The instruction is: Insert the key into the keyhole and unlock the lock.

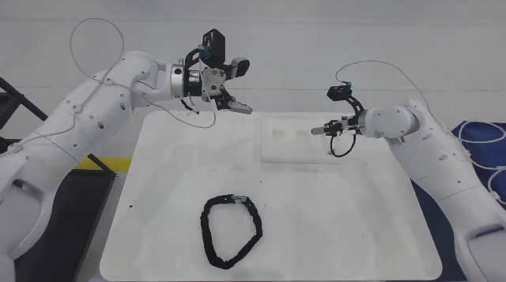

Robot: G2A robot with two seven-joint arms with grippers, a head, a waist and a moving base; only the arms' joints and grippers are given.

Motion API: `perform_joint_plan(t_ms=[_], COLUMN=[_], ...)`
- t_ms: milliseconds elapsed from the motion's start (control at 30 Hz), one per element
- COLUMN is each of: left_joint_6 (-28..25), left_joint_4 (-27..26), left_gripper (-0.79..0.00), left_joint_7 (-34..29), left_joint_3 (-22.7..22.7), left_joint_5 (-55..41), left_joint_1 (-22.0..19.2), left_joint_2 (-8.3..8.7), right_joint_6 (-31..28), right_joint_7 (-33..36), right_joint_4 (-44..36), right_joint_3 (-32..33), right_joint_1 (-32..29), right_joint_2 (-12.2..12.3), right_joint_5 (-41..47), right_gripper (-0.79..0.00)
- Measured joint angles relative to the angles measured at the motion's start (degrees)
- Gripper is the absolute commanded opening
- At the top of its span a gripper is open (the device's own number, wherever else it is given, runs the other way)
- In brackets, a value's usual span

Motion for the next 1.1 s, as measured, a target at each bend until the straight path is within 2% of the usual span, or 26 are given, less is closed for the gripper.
perform_joint_plan(t_ms=[300, 433, 967, 1100], left_joint_6=[0.0, 0.0, 0.0, 0.0], left_joint_4=[0.0, 0.0, 0.0, 0.0], left_gripper=[0.000, 0.000, 0.000, 0.000], left_joint_7=[0.0, 0.0, 0.0, 0.0], left_joint_3=[0.0, 0.0, 0.0, 0.0], left_joint_5=[0.0, 0.0, 0.0, 0.0], left_joint_1=[0.0, 0.0, 0.0, 0.0], left_joint_2=[0.00, 0.00, 0.00, 0.00], right_joint_6=[6.1, 7.2, 7.1, 11.9], right_joint_7=[3.4, 6.1, 5.9, 5.0], right_joint_4=[6.5, 9.1, 8.9, 7.0], right_joint_3=[-3.2, -3.3, -3.3, -3.2], right_joint_1=[1.4, 1.5, 1.3, 0.5], right_joint_2=[-3.1, -4.2, -4.2, -4.2], right_joint_5=[1.9, 6.3, 6.0, 3.8], right_gripper=[0.000, 0.000, 0.000, 0.000])
